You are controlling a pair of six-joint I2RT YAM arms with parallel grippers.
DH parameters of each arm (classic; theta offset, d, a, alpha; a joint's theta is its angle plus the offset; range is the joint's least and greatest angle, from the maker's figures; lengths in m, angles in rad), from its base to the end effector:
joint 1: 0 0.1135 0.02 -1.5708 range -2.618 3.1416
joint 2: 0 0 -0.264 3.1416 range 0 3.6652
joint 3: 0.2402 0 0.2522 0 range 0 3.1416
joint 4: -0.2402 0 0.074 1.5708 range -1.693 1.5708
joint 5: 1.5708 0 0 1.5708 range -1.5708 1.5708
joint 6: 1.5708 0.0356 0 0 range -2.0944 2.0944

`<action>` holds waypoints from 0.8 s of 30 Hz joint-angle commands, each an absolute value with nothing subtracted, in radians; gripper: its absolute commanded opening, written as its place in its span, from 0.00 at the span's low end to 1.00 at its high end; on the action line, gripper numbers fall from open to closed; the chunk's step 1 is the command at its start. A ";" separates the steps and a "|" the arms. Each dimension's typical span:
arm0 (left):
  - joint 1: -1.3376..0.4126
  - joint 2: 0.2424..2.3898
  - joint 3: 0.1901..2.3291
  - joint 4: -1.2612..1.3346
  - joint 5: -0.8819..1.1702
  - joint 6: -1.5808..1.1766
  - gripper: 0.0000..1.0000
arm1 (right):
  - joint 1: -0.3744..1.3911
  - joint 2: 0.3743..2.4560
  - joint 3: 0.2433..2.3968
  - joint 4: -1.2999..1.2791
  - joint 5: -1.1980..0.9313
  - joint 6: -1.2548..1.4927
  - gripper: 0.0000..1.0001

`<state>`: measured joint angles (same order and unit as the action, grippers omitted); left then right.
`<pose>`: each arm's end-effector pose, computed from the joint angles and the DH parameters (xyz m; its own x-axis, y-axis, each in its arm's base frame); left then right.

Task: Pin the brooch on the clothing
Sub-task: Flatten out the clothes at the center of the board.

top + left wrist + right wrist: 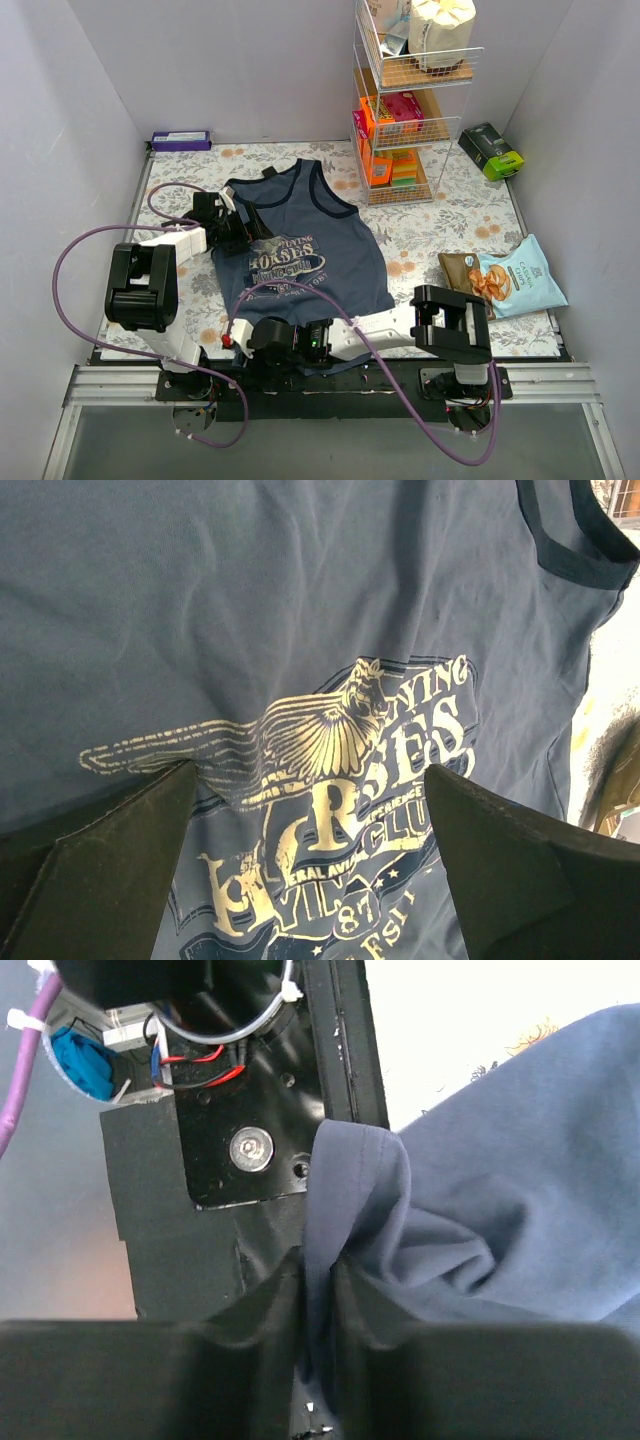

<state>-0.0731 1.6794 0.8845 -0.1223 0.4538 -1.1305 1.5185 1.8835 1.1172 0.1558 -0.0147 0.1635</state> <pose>0.3254 -0.0395 0.1590 -0.6373 -0.7686 0.0557 -0.5750 0.4262 -0.6984 0.0209 0.4086 0.1752 -0.1922 -0.5583 -0.8071 -0.9810 0.1329 0.1417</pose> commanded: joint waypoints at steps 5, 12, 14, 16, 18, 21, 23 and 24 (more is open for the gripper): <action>-0.069 1.573 0.856 -0.091 0.502 -1.060 0.98 | 1.519 1.692 1.140 0.109 0.099 0.152 0.69; -0.100 1.398 0.799 -0.005 0.448 -1.023 0.98 | 1.381 1.493 1.033 0.003 0.259 0.140 0.80; -0.104 1.384 0.799 -0.006 0.413 -1.005 0.98 | 1.260 1.424 0.945 0.011 0.238 0.155 0.80; -0.104 1.379 0.807 -0.008 0.387 -1.000 0.98 | 1.133 1.376 0.890 0.031 0.224 0.170 0.80; -0.104 1.394 0.818 -0.017 0.382 -0.999 0.98 | 1.035 1.365 0.829 0.035 0.247 0.175 0.81; -0.104 1.417 0.822 -0.026 0.406 -1.012 0.98 | 0.936 1.385 0.778 0.038 0.262 0.196 0.81; -0.104 1.417 0.833 -0.031 0.394 -1.015 0.98 | 0.905 1.400 0.752 0.038 0.261 0.213 0.81; -0.104 1.413 0.834 -0.034 0.367 -1.009 0.98 | 0.885 1.413 0.746 0.032 0.262 0.221 0.81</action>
<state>-0.1028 1.4220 0.8043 -0.0223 0.4122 -1.0275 0.9264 1.3926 0.7738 0.0315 0.2485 0.1864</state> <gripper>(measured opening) 0.981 0.807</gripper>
